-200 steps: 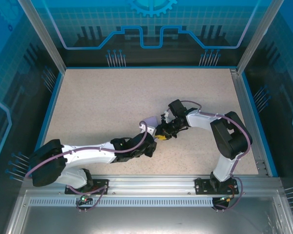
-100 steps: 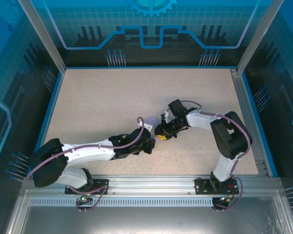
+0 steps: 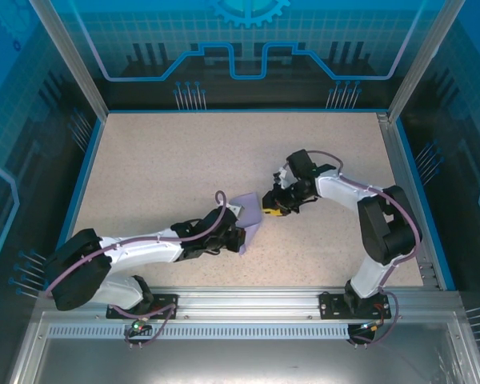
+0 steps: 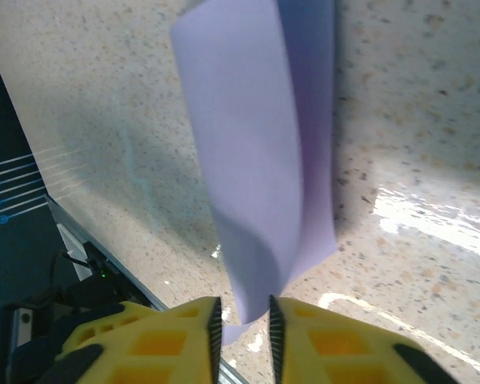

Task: Fold a paper plane with a square sheet of paper (pick it up from the middle)
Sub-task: Third fold the triangle at the center of the table.

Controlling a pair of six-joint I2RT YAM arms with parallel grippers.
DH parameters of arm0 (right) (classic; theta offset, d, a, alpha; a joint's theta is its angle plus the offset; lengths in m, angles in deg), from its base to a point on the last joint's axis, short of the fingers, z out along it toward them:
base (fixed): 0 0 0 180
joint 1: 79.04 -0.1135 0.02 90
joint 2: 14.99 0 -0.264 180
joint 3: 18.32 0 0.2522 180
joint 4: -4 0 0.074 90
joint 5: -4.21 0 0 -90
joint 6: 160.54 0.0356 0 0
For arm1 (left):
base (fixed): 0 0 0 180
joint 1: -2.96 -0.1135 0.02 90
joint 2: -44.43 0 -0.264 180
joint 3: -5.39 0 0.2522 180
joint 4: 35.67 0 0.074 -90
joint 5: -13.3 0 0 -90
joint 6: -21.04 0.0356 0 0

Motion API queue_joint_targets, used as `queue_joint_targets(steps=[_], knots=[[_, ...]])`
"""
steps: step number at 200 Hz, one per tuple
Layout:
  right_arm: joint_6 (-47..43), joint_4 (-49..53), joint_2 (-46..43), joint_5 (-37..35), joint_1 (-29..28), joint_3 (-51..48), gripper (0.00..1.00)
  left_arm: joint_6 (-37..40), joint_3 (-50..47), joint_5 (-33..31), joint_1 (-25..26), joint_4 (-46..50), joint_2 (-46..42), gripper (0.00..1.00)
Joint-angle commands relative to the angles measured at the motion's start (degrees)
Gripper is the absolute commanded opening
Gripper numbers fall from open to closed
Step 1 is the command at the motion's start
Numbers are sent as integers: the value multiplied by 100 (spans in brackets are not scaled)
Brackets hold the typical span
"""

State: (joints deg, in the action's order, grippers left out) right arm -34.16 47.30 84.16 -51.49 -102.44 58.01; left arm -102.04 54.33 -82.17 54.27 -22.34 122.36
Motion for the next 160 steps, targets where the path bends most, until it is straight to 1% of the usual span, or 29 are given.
queue_joint_targets(steps=[1, 23, 58, 86, 121, 160], knots=[[-221, 273, 252, -133, -240, 449, 19, -56, -81, 197, -120, -113, -96, 0], [-322, 461, 705, -297, -425, 874, 16, -42, -81, 253, -206, -101, -90, 0], [-428, 583, 1347, -582, -499, 1288, 16, 12, -63, 329, -320, -63, -55, 0], [-747, 739, 1723, -861, -525, 1584, 16, 72, 2, 367, -375, -7, 85, 0], [-944, 892, 2056, -1047, -534, 1744, 17, 99, 124, 407, -426, 26, 349, 0], [-1018, 922, 2134, -1162, -556, 1664, 17, 166, 283, 355, -503, 119, 541, 0]])
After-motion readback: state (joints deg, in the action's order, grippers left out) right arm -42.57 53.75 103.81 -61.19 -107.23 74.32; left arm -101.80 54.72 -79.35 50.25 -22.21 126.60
